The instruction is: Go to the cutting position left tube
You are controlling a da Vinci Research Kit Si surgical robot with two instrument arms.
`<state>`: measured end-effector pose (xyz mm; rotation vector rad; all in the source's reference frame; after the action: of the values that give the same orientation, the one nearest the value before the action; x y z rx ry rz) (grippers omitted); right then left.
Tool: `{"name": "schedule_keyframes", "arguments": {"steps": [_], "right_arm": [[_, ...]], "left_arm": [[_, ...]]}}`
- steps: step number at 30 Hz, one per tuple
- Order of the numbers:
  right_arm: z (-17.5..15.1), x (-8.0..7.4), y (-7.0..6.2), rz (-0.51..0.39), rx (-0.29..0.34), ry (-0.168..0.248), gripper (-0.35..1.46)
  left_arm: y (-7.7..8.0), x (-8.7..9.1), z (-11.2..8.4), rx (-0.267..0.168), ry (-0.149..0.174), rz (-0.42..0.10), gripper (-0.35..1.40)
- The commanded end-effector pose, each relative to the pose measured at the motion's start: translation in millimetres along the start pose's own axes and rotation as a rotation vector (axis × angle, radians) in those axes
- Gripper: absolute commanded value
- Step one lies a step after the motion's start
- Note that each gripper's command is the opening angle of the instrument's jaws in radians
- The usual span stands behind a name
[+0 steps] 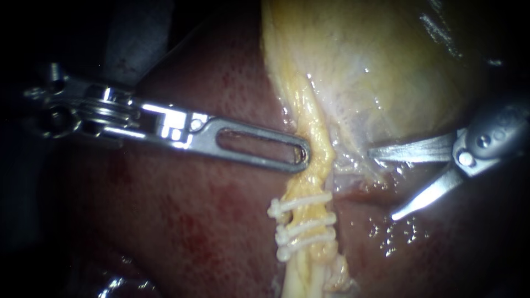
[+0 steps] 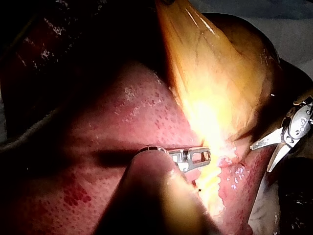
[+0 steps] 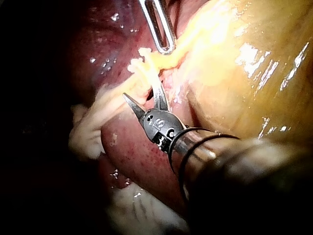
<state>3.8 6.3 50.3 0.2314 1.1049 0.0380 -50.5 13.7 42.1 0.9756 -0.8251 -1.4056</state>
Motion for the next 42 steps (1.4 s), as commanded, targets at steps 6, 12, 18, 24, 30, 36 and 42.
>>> {"name": "schedule_keyframes", "arguments": {"steps": [6,12,18,24,30,36,42], "right_arm": [[0.0,0.0,0.0,0.000,0.000,0.000,1.40],[0.0,0.1,-0.1,0.000,0.000,0.000,1.40],[0.2,0.1,-0.1,0.000,0.002,0.001,1.40],[0.9,0.1,-0.3,0.052,0.001,0.002,1.42],[1.5,0.0,-0.5,0.115,0.012,0.006,1.42],[2.2,-0.5,-1.3,0.229,0.088,0.023,1.29],[3.6,-1.2,-2.1,0.316,0.150,-0.049,1.15]], "left_arm": [[-0.1,0.1,0.0,0.000,0.000,0.000,-0.35],[-0.2,0.1,-0.4,0.001,0.002,-0.006,-0.35],[-0.4,0.4,-1.5,0.005,0.008,-0.007,-0.35],[-1.0,0.4,-3.2,0.012,0.018,-0.015,-0.35],[-1.6,0.4,-5.3,0.019,0.015,-0.025,-0.35],[-2.2,0.3,-6.7,0.024,0.008,-0.029,-0.35],[-2.6,0.7,-6.7,0.024,0.007,-0.030,-0.35]]}}
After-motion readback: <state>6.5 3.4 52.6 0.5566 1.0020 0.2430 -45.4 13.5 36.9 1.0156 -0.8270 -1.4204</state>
